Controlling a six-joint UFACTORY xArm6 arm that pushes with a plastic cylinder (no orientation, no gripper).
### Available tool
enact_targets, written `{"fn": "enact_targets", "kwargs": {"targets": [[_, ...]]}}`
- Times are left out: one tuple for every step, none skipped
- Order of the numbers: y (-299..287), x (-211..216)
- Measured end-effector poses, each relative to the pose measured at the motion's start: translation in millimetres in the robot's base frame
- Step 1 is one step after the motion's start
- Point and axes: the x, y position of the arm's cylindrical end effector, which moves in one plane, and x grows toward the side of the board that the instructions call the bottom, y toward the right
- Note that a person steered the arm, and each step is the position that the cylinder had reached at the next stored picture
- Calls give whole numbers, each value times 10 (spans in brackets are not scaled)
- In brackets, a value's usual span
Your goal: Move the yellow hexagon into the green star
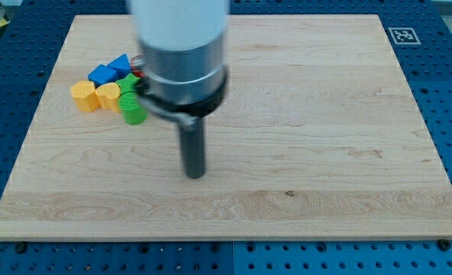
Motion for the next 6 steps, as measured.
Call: {"fn": "enact_targets", "kwargs": {"targets": [[-702,-51],[-1290,-297],[-1799,-638],[-2069,-1084],[-2119,-1282],[-2007,-1282]]}}
